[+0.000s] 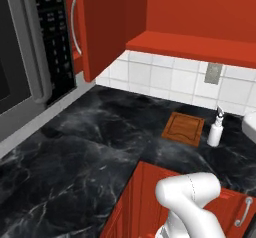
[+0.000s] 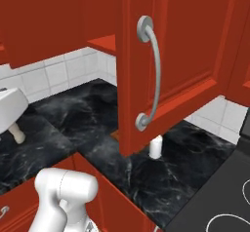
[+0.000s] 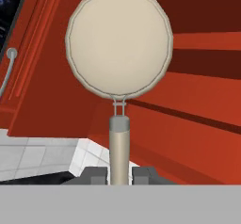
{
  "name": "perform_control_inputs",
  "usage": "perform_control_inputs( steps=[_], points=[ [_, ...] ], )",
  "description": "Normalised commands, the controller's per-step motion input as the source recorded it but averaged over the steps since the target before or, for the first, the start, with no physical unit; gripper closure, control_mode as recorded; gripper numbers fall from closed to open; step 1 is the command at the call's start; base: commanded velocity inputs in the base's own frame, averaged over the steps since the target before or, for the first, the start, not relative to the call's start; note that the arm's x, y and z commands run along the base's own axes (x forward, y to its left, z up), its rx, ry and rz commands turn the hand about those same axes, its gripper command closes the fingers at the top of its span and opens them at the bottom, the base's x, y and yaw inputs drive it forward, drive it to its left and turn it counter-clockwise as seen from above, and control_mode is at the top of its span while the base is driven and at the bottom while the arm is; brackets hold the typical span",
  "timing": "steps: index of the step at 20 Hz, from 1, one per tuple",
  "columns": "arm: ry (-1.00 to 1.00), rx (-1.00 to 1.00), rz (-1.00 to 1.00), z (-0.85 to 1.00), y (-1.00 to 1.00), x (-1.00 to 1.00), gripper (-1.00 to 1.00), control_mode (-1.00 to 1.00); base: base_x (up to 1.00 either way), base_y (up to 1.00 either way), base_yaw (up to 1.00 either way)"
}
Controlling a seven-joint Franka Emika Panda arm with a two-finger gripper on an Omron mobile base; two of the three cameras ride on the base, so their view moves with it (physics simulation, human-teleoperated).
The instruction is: Grab the spray bottle from the cabinet, then place it next to the cutting board for sanitizing. Then grab the dish brush from the countertop next to the sink and place it next to the cutting board.
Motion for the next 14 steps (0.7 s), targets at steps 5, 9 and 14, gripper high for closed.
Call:
perform_control_inputs(
  steps=[5, 9, 14],
  points=[
    [0.00, 0.00, 0.00, 0.00, 0.00, 0.00, 1.00, 1.00, 0.92, 0.63, -0.01],
    [0.00, 0.00, 0.00, 0.00, 0.00, 0.00, 1.00, 1.00, 0.61, 0.38, -0.09],
    [0.00, 0.00, 0.00, 0.00, 0.00, 0.00, 1.00, 1.00, 0.16, 0.39, -0.22]
  ],
)
